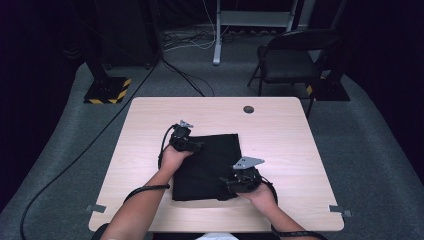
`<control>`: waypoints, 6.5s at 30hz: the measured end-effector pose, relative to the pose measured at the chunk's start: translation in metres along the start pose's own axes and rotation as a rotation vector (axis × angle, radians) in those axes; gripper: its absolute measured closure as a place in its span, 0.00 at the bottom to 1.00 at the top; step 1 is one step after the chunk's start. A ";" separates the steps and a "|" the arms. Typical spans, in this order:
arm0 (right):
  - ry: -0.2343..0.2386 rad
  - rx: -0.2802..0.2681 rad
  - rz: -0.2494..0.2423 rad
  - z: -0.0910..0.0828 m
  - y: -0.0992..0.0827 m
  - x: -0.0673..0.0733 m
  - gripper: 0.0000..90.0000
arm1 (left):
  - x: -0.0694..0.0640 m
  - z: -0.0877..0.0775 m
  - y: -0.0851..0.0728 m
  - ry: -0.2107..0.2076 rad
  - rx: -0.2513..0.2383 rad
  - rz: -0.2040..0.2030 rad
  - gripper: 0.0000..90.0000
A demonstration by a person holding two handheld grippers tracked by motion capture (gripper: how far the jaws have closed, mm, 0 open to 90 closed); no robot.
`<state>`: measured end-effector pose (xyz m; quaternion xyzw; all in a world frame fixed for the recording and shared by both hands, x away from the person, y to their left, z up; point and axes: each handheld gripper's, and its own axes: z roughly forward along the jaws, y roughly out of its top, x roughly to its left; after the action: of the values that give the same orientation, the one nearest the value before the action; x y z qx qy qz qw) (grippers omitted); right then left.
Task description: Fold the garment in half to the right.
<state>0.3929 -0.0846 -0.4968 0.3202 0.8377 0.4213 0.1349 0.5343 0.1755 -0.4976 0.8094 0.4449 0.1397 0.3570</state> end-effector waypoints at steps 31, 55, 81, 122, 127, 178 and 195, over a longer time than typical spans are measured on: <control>0.020 0.056 -0.100 -0.006 0.003 0.003 0.39 | 0.004 -0.010 -0.023 0.015 0.033 0.033 0.19; 0.013 0.098 -0.121 -0.002 -0.023 -0.003 0.47 | -0.011 -0.064 -0.040 -0.080 0.032 0.108 0.18; -0.058 0.058 -0.021 0.012 -0.018 -0.001 0.48 | -0.014 -0.036 -0.059 -0.144 0.081 0.135 0.16; 0.030 -0.053 -0.054 -0.002 0.007 -0.024 0.34 | -0.039 -0.070 -0.060 -0.192 0.003 0.188 0.14; 0.036 0.030 -0.013 0.019 0.002 -0.038 0.33 | -0.043 -0.071 -0.070 -0.189 0.042 0.229 0.14; -0.032 0.048 0.053 -0.008 -0.006 -0.058 0.03 | -0.003 -0.069 -0.068 -0.160 -0.087 0.100 0.02; -0.131 0.071 0.146 -0.020 -0.023 -0.081 0.01 | 0.024 -0.060 -0.067 -0.105 -0.068 0.042 0.01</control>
<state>0.4349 -0.1596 -0.5063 0.4120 0.8159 0.3780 0.1470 0.4731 0.2457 -0.5046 0.8123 0.4035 0.1196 0.4039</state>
